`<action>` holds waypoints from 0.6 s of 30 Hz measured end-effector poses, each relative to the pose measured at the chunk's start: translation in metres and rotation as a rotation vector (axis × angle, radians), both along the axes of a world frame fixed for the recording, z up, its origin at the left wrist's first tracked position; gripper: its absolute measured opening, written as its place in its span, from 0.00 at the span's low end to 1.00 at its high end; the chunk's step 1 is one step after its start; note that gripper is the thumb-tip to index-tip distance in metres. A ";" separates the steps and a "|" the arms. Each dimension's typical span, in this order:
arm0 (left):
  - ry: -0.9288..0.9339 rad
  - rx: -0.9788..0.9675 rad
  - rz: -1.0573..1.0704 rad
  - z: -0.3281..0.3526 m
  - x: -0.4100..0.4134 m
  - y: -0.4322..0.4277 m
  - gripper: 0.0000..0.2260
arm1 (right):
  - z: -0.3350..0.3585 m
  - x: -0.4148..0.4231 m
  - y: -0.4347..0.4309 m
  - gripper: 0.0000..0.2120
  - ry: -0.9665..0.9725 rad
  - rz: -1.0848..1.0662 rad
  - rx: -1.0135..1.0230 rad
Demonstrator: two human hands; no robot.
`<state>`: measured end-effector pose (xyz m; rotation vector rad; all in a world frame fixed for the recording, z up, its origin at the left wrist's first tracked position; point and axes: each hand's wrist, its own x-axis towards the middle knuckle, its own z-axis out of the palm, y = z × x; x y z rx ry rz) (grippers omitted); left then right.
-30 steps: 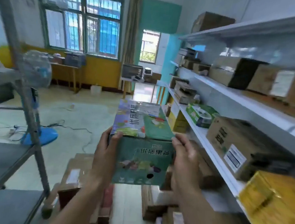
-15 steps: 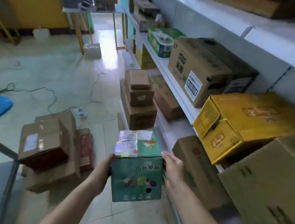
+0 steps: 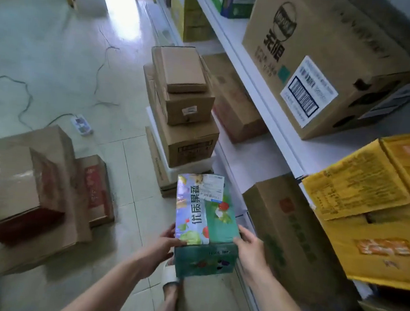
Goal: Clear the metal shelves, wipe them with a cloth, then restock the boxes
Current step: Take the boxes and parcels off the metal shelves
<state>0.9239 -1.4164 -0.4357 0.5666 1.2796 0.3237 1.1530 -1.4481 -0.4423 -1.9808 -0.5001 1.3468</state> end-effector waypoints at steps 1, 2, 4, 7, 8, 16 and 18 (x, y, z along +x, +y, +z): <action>0.000 -0.005 0.002 -0.005 0.003 0.008 0.27 | -0.003 0.000 0.007 0.12 -0.003 -0.004 0.006; -0.010 -0.015 0.001 -0.023 0.008 0.022 0.28 | -0.019 0.003 0.022 0.13 0.000 -0.007 0.016; -0.008 -0.014 0.029 -0.055 0.013 0.040 0.29 | -0.044 0.007 0.047 0.18 -0.008 -0.009 0.033; -0.004 0.021 0.063 -0.108 0.022 0.064 0.32 | -0.097 0.018 0.079 0.20 -0.045 0.061 0.050; -0.003 0.050 0.070 -0.126 0.025 0.070 0.34 | -0.117 0.021 0.088 0.20 -0.072 0.091 0.048; 0.097 0.210 0.090 -0.231 0.059 0.058 0.38 | -0.217 0.066 0.108 0.24 -0.171 0.196 0.094; 0.129 0.201 0.087 -0.229 0.063 0.056 0.38 | -0.218 0.071 0.105 0.25 -0.175 0.230 0.083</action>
